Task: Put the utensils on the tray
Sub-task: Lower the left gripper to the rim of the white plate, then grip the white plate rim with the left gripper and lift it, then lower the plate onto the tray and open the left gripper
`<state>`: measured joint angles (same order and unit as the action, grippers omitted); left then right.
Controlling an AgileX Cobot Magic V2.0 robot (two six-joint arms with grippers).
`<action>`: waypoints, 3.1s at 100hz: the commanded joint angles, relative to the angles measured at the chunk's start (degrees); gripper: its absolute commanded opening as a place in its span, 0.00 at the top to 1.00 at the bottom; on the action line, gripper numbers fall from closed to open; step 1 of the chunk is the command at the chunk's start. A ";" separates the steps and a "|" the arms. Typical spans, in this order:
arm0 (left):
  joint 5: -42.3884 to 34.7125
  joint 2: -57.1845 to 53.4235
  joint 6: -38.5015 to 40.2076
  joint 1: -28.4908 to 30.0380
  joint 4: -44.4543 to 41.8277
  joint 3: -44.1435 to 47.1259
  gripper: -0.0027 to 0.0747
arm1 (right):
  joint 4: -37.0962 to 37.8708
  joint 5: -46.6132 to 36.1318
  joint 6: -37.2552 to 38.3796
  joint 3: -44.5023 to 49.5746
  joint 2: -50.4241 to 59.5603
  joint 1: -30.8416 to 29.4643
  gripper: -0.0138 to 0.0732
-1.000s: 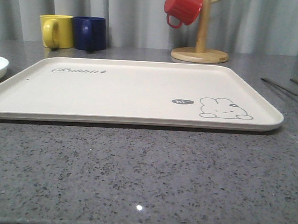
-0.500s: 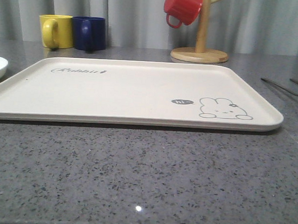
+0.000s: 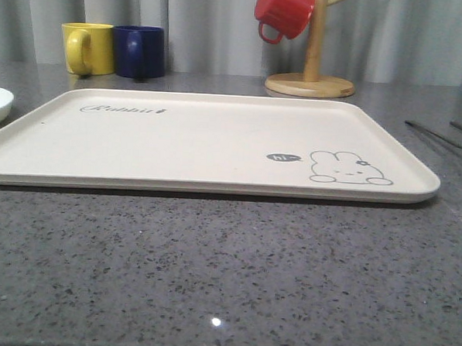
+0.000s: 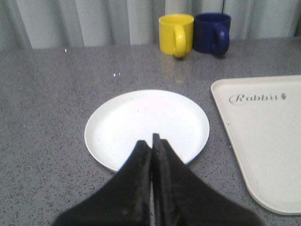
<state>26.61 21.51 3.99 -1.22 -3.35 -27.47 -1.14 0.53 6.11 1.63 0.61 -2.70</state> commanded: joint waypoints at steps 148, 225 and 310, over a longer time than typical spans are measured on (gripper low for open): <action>29.45 73.99 9.43 14.77 1.21 -50.19 0.76 | -0.05 -4.50 -0.55 -0.04 0.99 -0.36 0.93; 28.95 63.46 2.26 9.24 11.60 -58.20 0.99 | -0.05 -4.50 -0.55 -0.04 0.99 -0.36 0.93; 24.90 74.54 -4.73 -11.64 12.29 -58.20 0.87 | -0.05 -4.50 -0.55 -0.04 0.99 -0.36 0.93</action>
<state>55.11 98.53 -0.56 -12.36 8.37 -83.86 -1.14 0.53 6.11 1.63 0.61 -2.70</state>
